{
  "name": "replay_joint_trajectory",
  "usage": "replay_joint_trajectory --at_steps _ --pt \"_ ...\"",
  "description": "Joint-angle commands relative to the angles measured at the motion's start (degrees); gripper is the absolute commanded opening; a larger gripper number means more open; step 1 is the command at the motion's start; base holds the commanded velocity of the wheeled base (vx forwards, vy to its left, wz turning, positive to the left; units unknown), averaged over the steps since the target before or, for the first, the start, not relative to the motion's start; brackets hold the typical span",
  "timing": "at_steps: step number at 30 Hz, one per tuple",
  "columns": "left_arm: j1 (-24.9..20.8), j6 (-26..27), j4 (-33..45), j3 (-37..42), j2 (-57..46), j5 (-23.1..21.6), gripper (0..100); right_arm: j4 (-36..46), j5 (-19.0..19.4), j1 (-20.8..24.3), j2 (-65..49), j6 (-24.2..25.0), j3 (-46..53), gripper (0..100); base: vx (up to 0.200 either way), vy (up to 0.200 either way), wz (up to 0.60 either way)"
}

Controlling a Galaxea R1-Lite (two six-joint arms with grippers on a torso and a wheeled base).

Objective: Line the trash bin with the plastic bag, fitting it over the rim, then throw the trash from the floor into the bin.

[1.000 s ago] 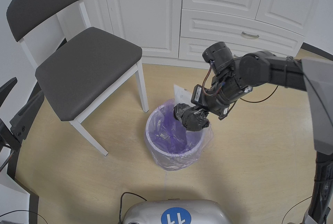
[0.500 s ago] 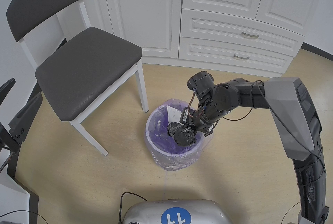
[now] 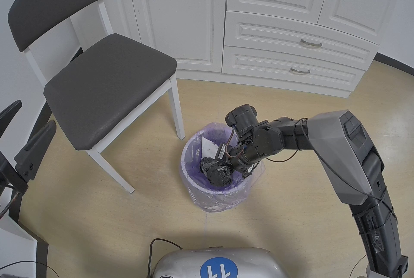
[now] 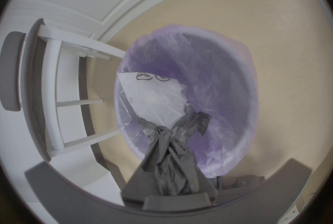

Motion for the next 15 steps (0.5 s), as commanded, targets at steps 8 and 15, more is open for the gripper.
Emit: replay_joint_trajectory --at_steps 8,15 --pt "-0.10 -0.01 -0.03 0.25 0.46 0.02 100 0.80 1.00 -0.10 2.25 -0.72 0.01 0 0.000 0.000 0.00" --pt "-0.10 -0.01 -0.03 0.25 0.55 0.02 100 0.89 1.00 -0.36 2.51 -1.42 0.01 0 0.000 0.000 0.00"
